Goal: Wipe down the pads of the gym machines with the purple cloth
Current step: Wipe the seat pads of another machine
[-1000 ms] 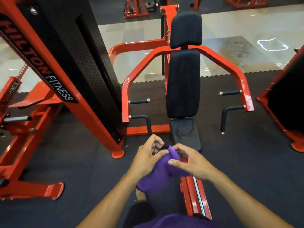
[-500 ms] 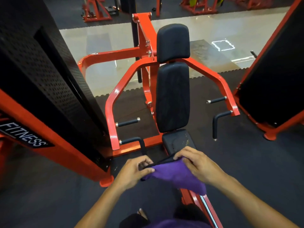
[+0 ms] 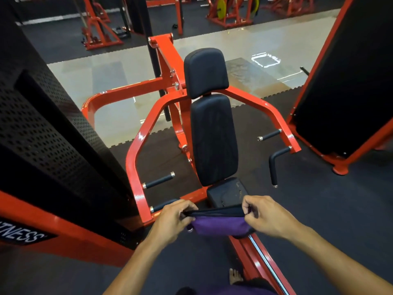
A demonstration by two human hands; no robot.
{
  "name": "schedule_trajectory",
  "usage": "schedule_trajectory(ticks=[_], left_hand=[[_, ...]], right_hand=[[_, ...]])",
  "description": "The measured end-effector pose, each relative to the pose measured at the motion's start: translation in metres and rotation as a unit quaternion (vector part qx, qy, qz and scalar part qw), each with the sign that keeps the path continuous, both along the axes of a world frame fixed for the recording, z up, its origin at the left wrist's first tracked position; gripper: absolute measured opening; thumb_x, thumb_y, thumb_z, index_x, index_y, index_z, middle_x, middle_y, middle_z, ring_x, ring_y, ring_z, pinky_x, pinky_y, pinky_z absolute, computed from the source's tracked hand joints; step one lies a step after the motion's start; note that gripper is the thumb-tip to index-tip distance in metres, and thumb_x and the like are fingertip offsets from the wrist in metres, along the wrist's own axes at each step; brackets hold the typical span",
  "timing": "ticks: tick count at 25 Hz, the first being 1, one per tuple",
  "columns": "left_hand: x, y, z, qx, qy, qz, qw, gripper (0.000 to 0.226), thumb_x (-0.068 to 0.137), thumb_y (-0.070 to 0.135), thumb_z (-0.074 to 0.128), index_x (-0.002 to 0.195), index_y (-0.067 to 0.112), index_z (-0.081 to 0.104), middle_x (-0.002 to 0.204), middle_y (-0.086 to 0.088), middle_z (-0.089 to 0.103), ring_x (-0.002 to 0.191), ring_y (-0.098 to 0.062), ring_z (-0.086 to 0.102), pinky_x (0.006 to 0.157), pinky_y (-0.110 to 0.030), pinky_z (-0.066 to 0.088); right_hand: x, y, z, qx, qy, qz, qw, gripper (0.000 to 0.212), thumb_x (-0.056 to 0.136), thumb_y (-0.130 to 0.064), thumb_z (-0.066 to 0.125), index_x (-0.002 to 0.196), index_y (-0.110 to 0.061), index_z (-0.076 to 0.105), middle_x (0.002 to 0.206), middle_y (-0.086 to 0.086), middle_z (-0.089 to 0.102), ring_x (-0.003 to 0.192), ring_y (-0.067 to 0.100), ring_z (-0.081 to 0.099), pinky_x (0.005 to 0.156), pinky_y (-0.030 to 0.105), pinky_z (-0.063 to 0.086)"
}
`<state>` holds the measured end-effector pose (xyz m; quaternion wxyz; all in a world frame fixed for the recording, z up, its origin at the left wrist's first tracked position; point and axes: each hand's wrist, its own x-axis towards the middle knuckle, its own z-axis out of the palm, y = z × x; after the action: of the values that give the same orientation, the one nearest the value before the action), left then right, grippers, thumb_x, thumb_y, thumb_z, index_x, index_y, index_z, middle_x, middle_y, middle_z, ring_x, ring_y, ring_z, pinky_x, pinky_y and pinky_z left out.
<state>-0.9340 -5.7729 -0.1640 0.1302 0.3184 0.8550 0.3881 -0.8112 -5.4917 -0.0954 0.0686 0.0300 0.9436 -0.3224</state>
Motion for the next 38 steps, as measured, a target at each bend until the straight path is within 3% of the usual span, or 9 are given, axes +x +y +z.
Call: schedule_trajectory(ticks=[7, 10, 13, 16, 20, 26, 31, 34, 38], left_hand=[[-0.018, 0.014, 0.015, 0.029, -0.006, 0.031, 0.999, 0.042, 0.083, -0.007, 0.066, 0.092, 0.033, 0.072, 0.092, 0.019, 0.072, 0.091, -0.001, 0.067, 0.083, -0.021, 0.049], [-0.016, 0.017, 0.023, 0.022, -0.071, 0.011, 0.997, 0.026, 0.088, 0.009, 0.061, 0.090, 0.035, 0.060, 0.086, 0.016, 0.066, 0.083, -0.004, 0.059, 0.081, -0.035, 0.047], [-0.012, 0.025, 0.066, 0.230, -0.256, 0.002, 0.939, 0.008, 0.096, 0.028, 0.060, 0.103, 0.032, 0.059, 0.096, 0.016, 0.061, 0.087, -0.004, 0.053, 0.079, -0.029, 0.043], [-0.002, 0.031, 0.084, 0.216, -0.316, -0.043, 0.923, 0.055, 0.083, 0.043, 0.076, 0.133, 0.029, 0.057, 0.118, 0.023, 0.070, 0.107, 0.000, 0.067, 0.086, -0.019, 0.051], [0.039, 0.044, 0.054, 0.174, -0.441, 0.020, 0.880, 0.082, 0.071, 0.040, 0.091, 0.141, 0.017, 0.056, 0.124, 0.012, 0.074, 0.117, -0.005, 0.068, 0.100, -0.025, 0.053], [0.049, 0.021, 0.028, 0.243, -0.550, 0.080, 0.795, 0.051, 0.087, 0.020, 0.083, 0.132, 0.006, 0.064, 0.128, -0.016, 0.071, 0.121, -0.030, 0.068, 0.111, -0.049, 0.049], [0.032, -0.007, 0.006, 0.106, -0.570, 0.033, 0.814, 0.060, 0.079, 0.002, 0.081, 0.136, 0.005, 0.063, 0.129, -0.015, 0.071, 0.121, -0.029, 0.068, 0.103, -0.046, 0.055], [0.003, 0.007, 0.042, 0.140, -0.482, 0.027, 0.864, 0.060, 0.083, -0.005, 0.078, 0.138, 0.007, 0.060, 0.125, -0.010, 0.074, 0.116, -0.025, 0.070, 0.094, -0.040, 0.059], [-0.031, 0.012, 0.117, 0.192, -0.353, -0.076, 0.912, 0.052, 0.083, -0.011, 0.076, 0.129, 0.006, 0.063, 0.123, -0.009, 0.074, 0.114, -0.021, 0.070, 0.093, -0.032, 0.058]], right_hand=[[0.000, 0.006, 0.007, -0.046, 0.061, -0.069, 0.995, 0.039, 0.085, -0.021, 0.079, 0.108, -0.043, 0.058, 0.079, -0.009, 0.055, 0.068, 0.010, 0.056, 0.062, 0.018, 0.044], [-0.010, -0.002, 0.022, -0.085, 0.112, -0.130, 0.981, 0.017, 0.085, -0.022, 0.081, 0.089, -0.034, 0.070, 0.070, -0.015, 0.059, 0.062, 0.003, 0.055, 0.062, 0.016, 0.042], [-0.018, 0.004, 0.046, -0.234, 0.152, -0.198, 0.940, 0.019, 0.096, -0.029, 0.069, 0.083, -0.017, 0.062, 0.069, -0.008, 0.053, 0.069, 0.008, 0.049, 0.068, 0.030, 0.040], [-0.024, 0.003, 0.064, -0.364, 0.162, -0.246, 0.884, 0.027, 0.101, -0.040, 0.058, 0.086, -0.019, 0.056, 0.075, 0.003, 0.053, 0.074, 0.019, 0.047, 0.073, 0.044, 0.040], [-0.037, -0.005, 0.060, -0.338, 0.167, -0.237, 0.895, 0.026, 0.098, -0.042, 0.060, 0.097, -0.016, 0.063, 0.092, 0.018, 0.067, 0.085, 0.024, 0.063, 0.086, 0.055, 0.052], [0.032, -0.018, -0.044, -0.574, -0.149, -0.165, 0.788, 0.047, 0.094, -0.034, 0.062, 0.134, -0.009, 0.063, 0.131, 0.019, 0.066, 0.117, 0.032, 0.064, 0.096, 0.041, 0.049], [0.027, -0.030, -0.065, -0.516, -0.125, -0.257, 0.808, 0.050, 0.071, 0.000, 0.058, 0.121, 0.006, 0.064, 0.106, 0.021, 0.071, 0.094, 0.030, 0.064, 0.080, 0.037, 0.050], [0.008, -0.028, -0.028, -0.496, 0.038, -0.273, 0.823, 0.042, 0.082, 0.021, 0.054, 0.113, -0.005, 0.067, 0.114, 0.016, 0.072, 0.099, 0.022, 0.067, 0.084, 0.032, 0.054], [-0.001, -0.026, 0.046, -0.541, 0.199, -0.232, 0.783, 0.017, 0.078, -0.001, 0.072, 0.088, -0.014, 0.077, 0.096, 0.007, 0.076, 0.089, 0.023, 0.071, 0.075, 0.035, 0.062]])
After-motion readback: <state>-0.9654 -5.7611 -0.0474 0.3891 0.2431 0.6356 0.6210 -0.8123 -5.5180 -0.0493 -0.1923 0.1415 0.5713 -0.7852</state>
